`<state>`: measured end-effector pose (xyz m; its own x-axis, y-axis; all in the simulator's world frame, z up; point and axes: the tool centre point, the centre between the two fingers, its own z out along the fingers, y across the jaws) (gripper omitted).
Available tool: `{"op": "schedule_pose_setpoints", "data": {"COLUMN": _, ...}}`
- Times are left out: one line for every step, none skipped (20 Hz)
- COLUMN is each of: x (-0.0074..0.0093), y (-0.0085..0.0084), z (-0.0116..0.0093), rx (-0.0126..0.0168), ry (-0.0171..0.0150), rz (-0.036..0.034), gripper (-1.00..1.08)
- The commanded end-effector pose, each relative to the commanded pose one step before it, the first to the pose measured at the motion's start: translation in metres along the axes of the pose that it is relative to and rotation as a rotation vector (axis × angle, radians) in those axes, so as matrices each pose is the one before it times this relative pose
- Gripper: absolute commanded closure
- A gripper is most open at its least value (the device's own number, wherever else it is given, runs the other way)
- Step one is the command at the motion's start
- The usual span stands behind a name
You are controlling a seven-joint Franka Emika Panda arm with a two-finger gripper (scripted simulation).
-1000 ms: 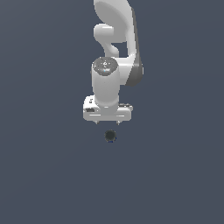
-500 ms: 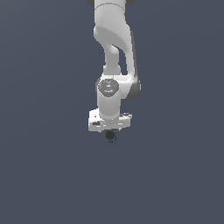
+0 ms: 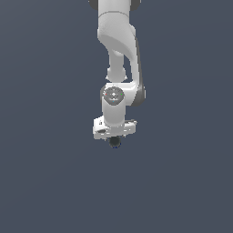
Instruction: Pick up the object and move it to a goal position.
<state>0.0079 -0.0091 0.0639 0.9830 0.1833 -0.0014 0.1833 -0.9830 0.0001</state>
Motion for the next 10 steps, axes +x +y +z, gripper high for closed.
{"op": "schedule_pose_setpoints", "data": {"x": -0.00018, "y": -0.0002, "z": 0.00412, "rx": 0.00006, "ry": -0.00015, "rz": -0.00065, "gripper": -0.92}}
{"op": "schedule_pose_setpoints", "data": {"x": -0.0001, "y": 0.00015, "z": 0.00313, "rx": 0.0, "ry": 0.0, "rz": 0.0, "gripper": -0.92}}
{"op": "schedule_pose_setpoints", "data": {"x": -0.00007, "y": -0.00021, "z": 0.00367, "rx": 0.00001, "ry": 0.00023, "rz": -0.00065, "gripper": -0.92}}
{"op": "schedule_pose_setpoints", "data": {"x": -0.00017, "y": 0.00022, "z": 0.00448, "rx": 0.0, "ry": 0.0, "rz": 0.0, "gripper": -0.92}}
{"op": "schedule_pose_setpoints", "data": {"x": -0.00011, "y": -0.00032, "z": 0.00494, "rx": 0.00002, "ry": 0.00032, "rz": -0.00092, "gripper": -0.92}}
{"op": "schedule_pose_setpoints", "data": {"x": -0.00016, "y": -0.00012, "z": 0.00561, "rx": 0.00002, "ry": 0.00023, "rz": -0.00065, "gripper": -0.92}}
{"op": "schedule_pose_setpoints", "data": {"x": -0.00021, "y": 0.00027, "z": 0.00565, "rx": 0.0, "ry": 0.0, "rz": 0.0, "gripper": -0.92}}
{"op": "schedule_pose_setpoints", "data": {"x": -0.00004, "y": -0.00032, "z": 0.0047, "rx": 0.00002, "ry": 0.00032, "rz": -0.00092, "gripper": -0.92}}
{"op": "schedule_pose_setpoints", "data": {"x": -0.00006, "y": 0.00022, "z": 0.00413, "rx": 0.0, "ry": 0.0, "rz": 0.0, "gripper": -0.92}}
{"op": "schedule_pose_setpoints", "data": {"x": 0.00012, "y": -0.0002, "z": 0.00324, "rx": 0.0, "ry": 0.00023, "rz": -0.00065, "gripper": -0.92}}
